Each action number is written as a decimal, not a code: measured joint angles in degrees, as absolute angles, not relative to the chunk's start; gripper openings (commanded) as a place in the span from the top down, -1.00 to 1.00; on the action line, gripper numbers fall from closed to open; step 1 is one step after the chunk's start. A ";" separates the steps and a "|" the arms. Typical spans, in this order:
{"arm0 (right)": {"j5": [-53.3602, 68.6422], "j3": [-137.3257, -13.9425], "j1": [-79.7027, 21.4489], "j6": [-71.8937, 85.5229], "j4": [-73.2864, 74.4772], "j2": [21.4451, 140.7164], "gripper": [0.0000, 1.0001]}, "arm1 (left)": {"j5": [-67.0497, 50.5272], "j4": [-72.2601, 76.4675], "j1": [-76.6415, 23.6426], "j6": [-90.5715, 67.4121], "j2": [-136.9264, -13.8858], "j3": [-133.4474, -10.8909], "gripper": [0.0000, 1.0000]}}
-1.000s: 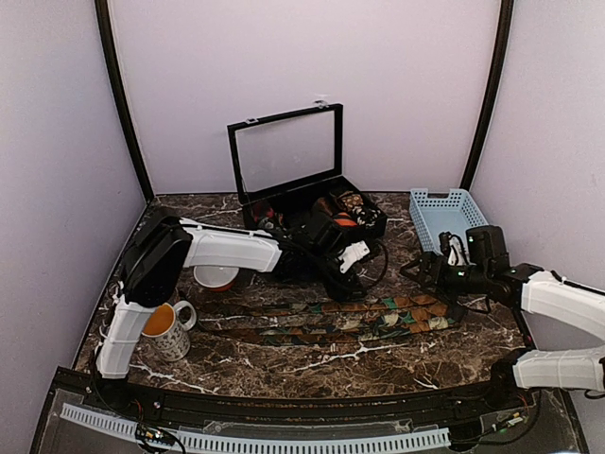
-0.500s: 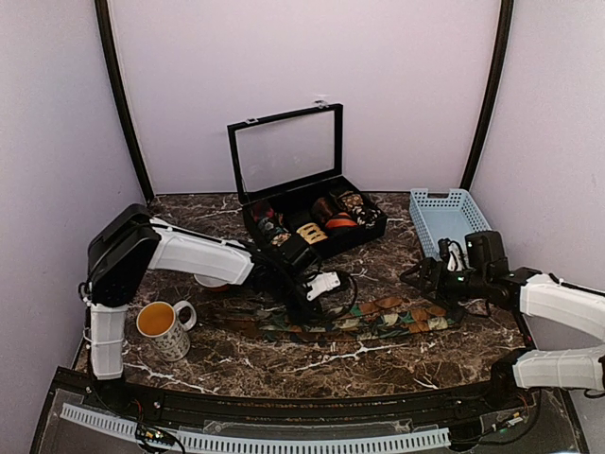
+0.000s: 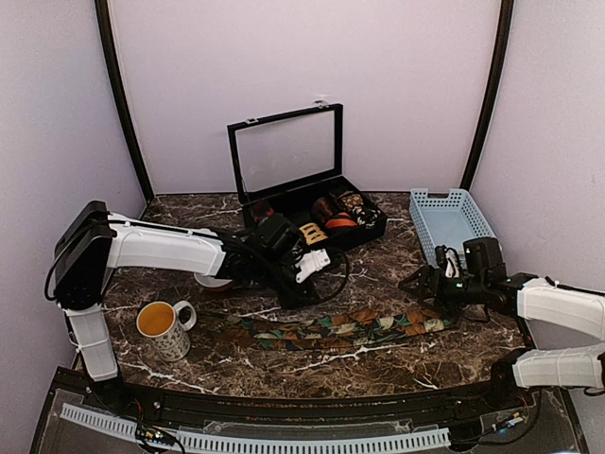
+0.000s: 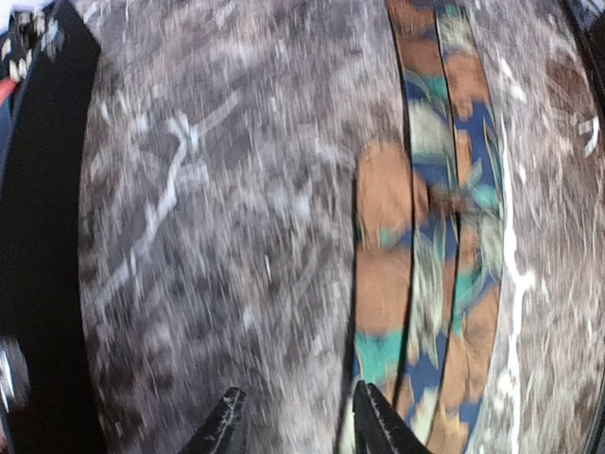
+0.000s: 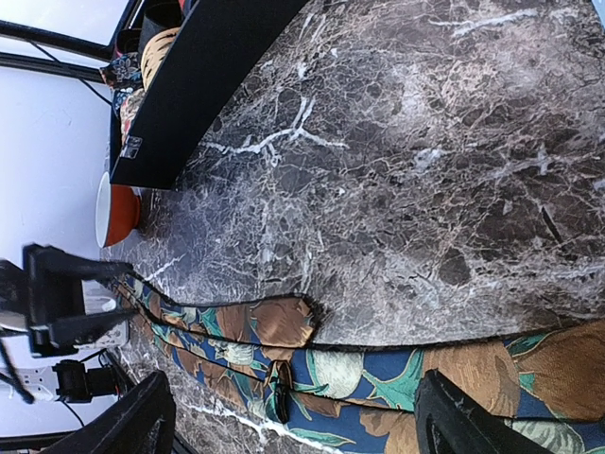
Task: Roll the ties
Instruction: Adjust the tie at the center of the board, then pick up the tie from the center of the board, then tie the tie at the center of the board.
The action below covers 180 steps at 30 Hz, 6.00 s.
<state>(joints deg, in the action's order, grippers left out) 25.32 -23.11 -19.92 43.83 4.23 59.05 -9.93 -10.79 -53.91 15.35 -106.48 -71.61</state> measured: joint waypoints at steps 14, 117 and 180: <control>25.30 -23.05 -19.84 43.11 4.29 58.15 -0.68 | -15.51 -7.90 -55.79 14.76 -120.33 -80.40 0.39; 26.89 -20.16 -31.03 44.62 -7.92 71.46 0.14 | -17.43 -4.71 -59.05 18.24 -102.39 -63.20 1.00; 30.04 -19.46 -29.82 44.12 -10.52 77.06 0.99 | -21.65 1.30 -61.47 11.09 -120.97 -75.94 0.99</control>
<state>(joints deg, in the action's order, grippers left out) 30.04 -19.46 -29.82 44.12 -10.52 77.06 -21.65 1.30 -61.47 11.09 -120.97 -75.94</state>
